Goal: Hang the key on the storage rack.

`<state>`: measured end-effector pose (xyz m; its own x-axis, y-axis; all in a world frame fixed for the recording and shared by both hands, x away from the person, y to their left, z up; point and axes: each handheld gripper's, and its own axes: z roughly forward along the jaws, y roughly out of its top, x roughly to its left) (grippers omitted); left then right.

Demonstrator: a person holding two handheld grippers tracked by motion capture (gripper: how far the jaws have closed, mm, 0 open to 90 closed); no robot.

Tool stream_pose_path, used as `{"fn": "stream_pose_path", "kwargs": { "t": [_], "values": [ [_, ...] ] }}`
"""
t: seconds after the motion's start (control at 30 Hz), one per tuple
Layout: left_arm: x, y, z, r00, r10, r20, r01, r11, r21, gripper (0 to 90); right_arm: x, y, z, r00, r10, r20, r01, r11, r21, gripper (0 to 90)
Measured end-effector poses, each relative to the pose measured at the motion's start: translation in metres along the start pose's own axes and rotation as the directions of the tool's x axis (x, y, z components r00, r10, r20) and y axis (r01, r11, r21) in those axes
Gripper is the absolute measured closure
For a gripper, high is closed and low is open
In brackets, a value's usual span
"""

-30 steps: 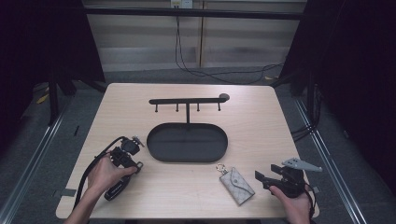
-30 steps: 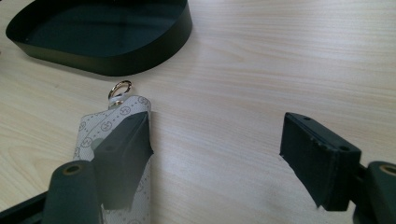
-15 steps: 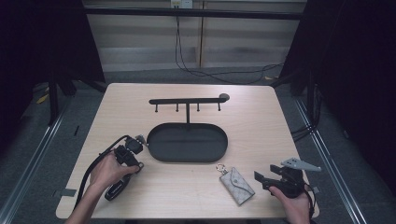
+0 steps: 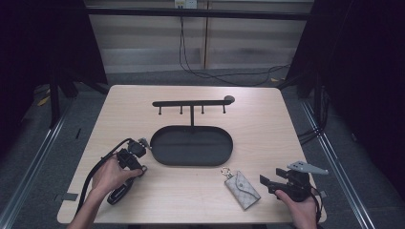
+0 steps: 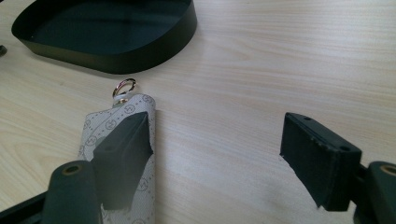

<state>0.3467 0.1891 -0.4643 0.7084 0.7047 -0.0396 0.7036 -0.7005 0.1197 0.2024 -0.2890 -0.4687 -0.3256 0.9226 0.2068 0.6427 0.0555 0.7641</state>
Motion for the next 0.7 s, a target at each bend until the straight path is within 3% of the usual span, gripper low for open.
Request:
{"fn": "stream_pose_path", "kwargs": {
  "t": [0.27,0.3,0.33,0.4,0.6,0.7],
  "values": [
    [0.006,-0.003,-0.002,0.9993,-0.025,0.028,0.025,0.9997,0.000,70.6,0.000,0.000,0.000,1.0000,0.004,-0.001,-0.004,1.000,-0.001,24.3],
    [0.007,-0.003,-0.003,0.9992,0.001,0.040,-0.002,1.0000,0.002,70.6,0.000,0.000,0.000,1.0000,0.003,-0.001,-0.003,1.000,-0.001,24.3],
    [0.007,-0.004,-0.004,0.9985,-0.018,0.052,0.018,0.9998,-0.007,70.6,0.000,0.000,0.001,1.0000,0.002,-0.001,-0.002,1.000,0.000,24.3],
    [0.007,-0.005,-0.007,0.9974,-0.020,0.069,0.020,0.9998,-0.006,70.6,0.000,0.000,0.001,1.0000,0.001,-0.001,-0.001,1.000,0.000,24.3],
    [0.011,-0.007,-0.010,0.9966,-0.053,0.063,0.054,0.9985,-0.013,70.6,0.000,0.000,0.001,1.0000,0.007,0.000,-0.007,1.000,0.000,24.2],
    [0.010,-0.008,-0.015,0.9970,-0.044,0.064,0.045,0.9989,-0.014,70.6,-0.001,0.000,0.001,0.9999,0.011,0.001,-0.011,1.000,-0.001,24.2]
  ]
}}
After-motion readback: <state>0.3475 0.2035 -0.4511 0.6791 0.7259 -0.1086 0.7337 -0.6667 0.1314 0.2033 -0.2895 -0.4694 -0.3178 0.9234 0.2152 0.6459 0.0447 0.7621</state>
